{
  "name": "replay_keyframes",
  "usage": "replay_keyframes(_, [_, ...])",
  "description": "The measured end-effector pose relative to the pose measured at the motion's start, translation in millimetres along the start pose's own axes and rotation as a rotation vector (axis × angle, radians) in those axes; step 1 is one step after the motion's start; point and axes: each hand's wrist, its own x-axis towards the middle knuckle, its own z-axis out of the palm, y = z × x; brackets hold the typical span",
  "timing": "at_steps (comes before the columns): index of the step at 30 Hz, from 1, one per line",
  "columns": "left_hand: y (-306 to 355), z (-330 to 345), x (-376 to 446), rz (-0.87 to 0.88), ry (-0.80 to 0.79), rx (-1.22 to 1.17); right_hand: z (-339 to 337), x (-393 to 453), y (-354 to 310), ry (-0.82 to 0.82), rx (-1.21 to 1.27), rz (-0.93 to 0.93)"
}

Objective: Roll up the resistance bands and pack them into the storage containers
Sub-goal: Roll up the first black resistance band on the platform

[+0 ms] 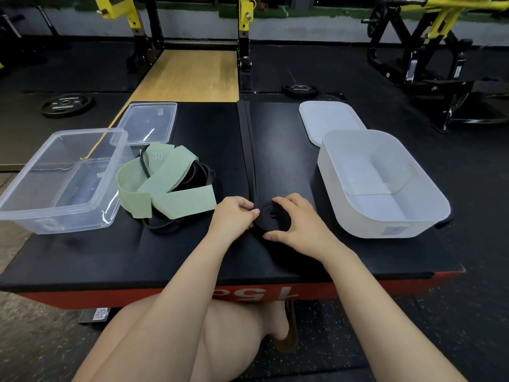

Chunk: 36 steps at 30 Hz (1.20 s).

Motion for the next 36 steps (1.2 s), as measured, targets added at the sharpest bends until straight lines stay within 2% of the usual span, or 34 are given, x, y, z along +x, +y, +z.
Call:
replay_keyframes(7, [-1.1,-1.1,-1.5,0.01,-0.009,0.033,-14.8,10.0,6.8,-0.166,0.033,-0.056])
replay_keyframes(12, [-0.2,1.0,2.1,-0.017,-0.002,0.103,-15.4,13.9,8.8,-0.194,0.047,-0.047])
replay_keyframes(16, [3.3,2.0,3.7,-0.031,-0.009,0.175,-8.0,7.2,5.1,-0.135,0.042,-0.007])
replay_keyframes(22, [5.6,3.1,1.9,-0.018,-0.001,0.241,8.7,-13.6,-8.7,0.162,-0.093,0.146])
replay_keyframes(28, [3.4,5.2,-0.3,0.01,0.036,0.146,26.5,-7.7,-22.6,0.299,-0.134,0.201])
replay_keyframes(32, [1.6,5.3,-0.1,-0.022,0.022,0.035,29.4,-6.4,-19.8,0.314,-0.098,0.184])
replay_keyframes(36, [0.2,4.9,-1.1,-0.038,0.003,-0.026,20.1,-4.8,-14.7,0.236,-0.041,0.142])
